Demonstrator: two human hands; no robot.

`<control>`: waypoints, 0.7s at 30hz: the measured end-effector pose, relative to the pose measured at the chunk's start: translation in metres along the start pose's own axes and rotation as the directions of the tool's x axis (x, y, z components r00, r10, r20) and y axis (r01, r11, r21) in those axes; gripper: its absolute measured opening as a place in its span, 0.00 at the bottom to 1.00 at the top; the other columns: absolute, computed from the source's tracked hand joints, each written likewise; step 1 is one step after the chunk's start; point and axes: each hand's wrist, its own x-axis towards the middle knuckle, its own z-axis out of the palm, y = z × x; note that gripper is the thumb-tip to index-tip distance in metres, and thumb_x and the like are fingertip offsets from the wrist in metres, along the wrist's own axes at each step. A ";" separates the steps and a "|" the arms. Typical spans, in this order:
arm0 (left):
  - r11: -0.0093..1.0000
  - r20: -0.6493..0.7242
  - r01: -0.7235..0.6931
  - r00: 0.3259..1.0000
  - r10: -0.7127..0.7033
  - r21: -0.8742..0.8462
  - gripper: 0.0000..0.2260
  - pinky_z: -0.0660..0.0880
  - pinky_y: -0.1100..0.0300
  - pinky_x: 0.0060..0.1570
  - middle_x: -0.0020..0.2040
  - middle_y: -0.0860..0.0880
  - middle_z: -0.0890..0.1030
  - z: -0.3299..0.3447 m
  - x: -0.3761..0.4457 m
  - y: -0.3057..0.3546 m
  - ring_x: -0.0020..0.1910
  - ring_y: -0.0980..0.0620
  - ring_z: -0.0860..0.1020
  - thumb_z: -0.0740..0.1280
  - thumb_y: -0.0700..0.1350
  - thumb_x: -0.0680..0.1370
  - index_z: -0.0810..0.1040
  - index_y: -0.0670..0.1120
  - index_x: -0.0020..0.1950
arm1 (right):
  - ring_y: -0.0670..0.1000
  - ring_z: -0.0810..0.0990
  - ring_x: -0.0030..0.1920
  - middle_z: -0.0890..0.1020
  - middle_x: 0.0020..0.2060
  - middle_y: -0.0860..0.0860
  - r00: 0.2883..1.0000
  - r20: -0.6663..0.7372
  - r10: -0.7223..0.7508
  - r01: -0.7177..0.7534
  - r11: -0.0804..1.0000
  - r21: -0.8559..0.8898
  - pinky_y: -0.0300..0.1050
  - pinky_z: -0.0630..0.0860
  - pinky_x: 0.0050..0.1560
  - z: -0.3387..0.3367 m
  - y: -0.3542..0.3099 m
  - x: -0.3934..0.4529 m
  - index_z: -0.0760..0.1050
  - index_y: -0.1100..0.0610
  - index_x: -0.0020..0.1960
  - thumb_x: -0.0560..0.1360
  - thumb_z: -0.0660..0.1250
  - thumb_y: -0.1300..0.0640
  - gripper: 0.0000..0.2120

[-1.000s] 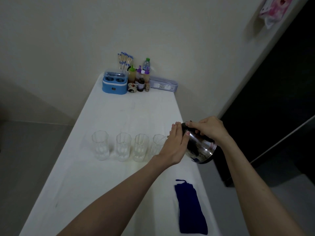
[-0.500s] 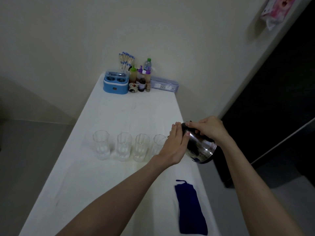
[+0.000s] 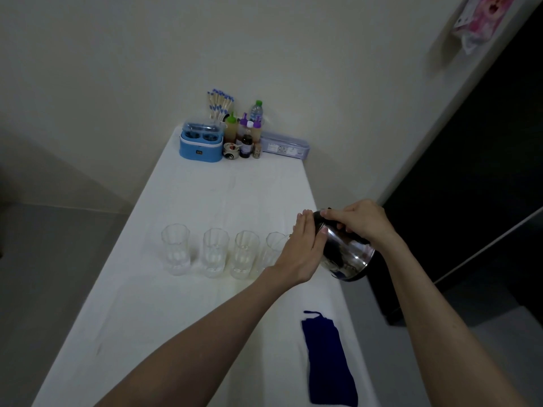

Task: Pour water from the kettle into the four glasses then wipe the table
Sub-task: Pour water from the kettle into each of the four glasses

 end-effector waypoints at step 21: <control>0.999 -0.010 -0.012 1.000 0.012 -0.030 0.27 0.42 0.56 0.77 0.80 0.48 0.42 0.000 0.003 -0.016 0.78 0.53 0.39 0.44 0.53 0.84 0.41 0.44 0.79 | 0.42 0.70 0.18 0.77 0.21 0.49 1.000 0.024 -0.010 0.010 1.000 -0.014 0.31 0.64 0.19 0.010 -0.002 0.003 0.82 0.65 0.34 0.68 0.76 0.41 0.25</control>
